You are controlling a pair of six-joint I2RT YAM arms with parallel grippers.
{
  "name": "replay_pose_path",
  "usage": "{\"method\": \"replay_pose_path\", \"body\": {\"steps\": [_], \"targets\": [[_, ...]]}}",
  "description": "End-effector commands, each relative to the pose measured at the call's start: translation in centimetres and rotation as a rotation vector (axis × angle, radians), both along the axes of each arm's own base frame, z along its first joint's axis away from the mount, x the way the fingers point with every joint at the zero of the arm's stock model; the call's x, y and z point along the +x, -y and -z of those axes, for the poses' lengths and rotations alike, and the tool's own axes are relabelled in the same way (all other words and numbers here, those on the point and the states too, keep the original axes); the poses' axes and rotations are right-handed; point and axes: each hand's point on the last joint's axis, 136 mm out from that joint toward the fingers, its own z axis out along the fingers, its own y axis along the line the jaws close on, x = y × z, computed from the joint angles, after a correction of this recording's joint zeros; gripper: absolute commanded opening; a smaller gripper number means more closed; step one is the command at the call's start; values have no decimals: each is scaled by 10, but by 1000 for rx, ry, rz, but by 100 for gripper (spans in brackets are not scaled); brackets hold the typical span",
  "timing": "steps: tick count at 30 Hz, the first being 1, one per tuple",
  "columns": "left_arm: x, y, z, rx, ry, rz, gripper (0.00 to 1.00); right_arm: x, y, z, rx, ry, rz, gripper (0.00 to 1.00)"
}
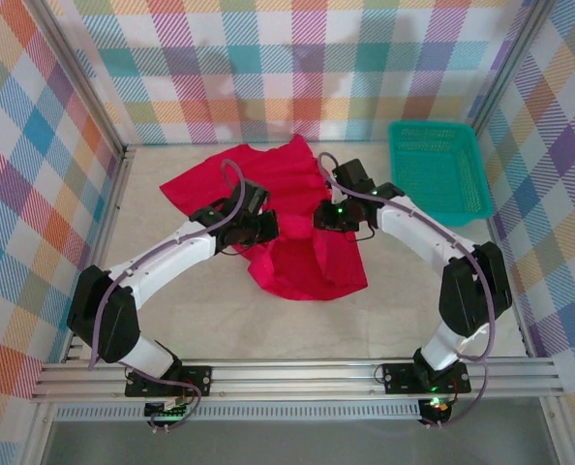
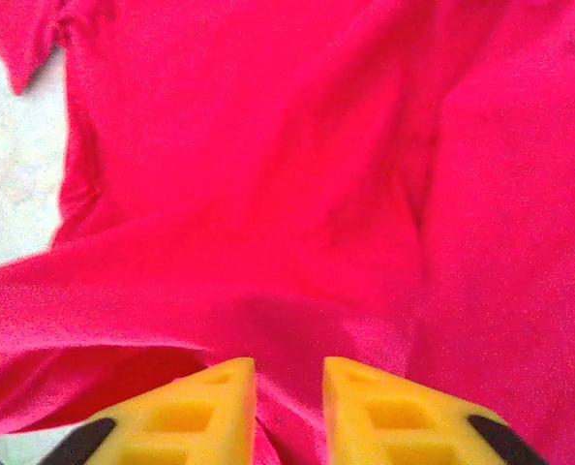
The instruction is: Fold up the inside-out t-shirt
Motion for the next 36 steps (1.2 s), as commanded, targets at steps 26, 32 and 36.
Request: {"method": "replay_pose_path", "body": {"steps": [26,32,36], "targets": [[-18,-15,-75,-174,36,-138,0,82,32,45,11,128,504,19],[-7,2,-54,-178,-16,-118,0,48,11,47,45,36,320,22],[-1,10,-52,-173,-28,-98,0,-6,-33,55,116,6,226,26]]}}
